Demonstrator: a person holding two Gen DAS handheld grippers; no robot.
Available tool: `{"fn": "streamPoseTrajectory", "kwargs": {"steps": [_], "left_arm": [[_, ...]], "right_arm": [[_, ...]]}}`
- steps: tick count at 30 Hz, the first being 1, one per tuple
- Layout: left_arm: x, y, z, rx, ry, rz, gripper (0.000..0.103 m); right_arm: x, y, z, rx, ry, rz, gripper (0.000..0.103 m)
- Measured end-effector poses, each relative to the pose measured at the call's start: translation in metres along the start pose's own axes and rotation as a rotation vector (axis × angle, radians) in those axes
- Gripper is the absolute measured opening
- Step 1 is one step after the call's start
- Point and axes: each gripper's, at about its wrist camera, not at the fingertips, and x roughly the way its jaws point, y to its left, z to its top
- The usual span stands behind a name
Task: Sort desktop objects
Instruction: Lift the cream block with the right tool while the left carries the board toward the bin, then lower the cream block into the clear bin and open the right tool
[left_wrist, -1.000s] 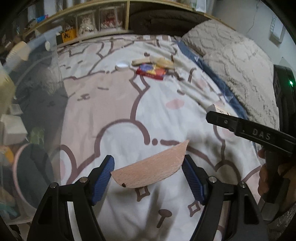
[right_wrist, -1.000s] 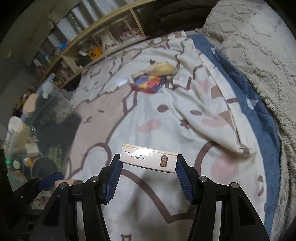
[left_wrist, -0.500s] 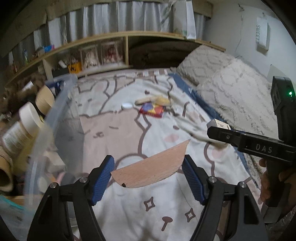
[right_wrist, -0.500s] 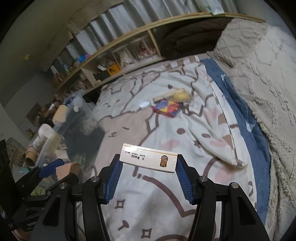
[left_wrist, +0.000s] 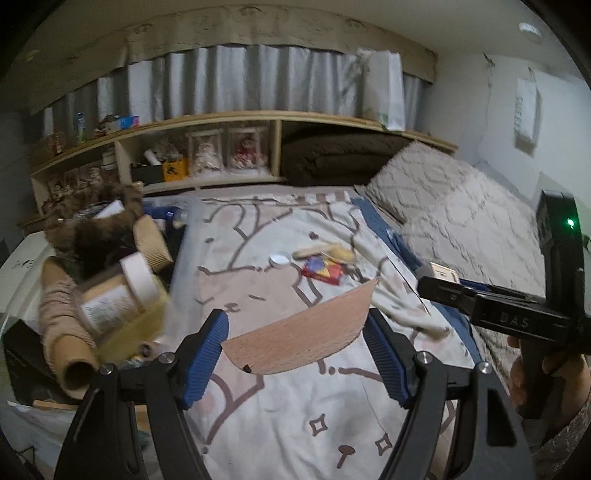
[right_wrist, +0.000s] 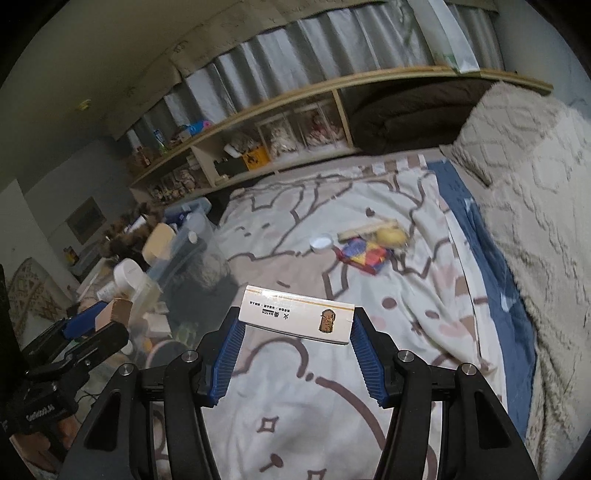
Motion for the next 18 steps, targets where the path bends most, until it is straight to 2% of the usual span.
{"fn": "streamPoseTrajectory", "kwargs": {"steps": [5,18], "left_arm": [[-0.015,0.024,0.009,-0.043,-0.05,0.047,0.075],[-0.045,0.098,0.015,-0.171,-0.142,0.136,0.075]], "right_arm": [[-0.001,0.021,0.01,0.019,-0.019,0.056,0.059],[0.012,0.1,0.022,-0.082,-0.03,0.126,0.059]]}}
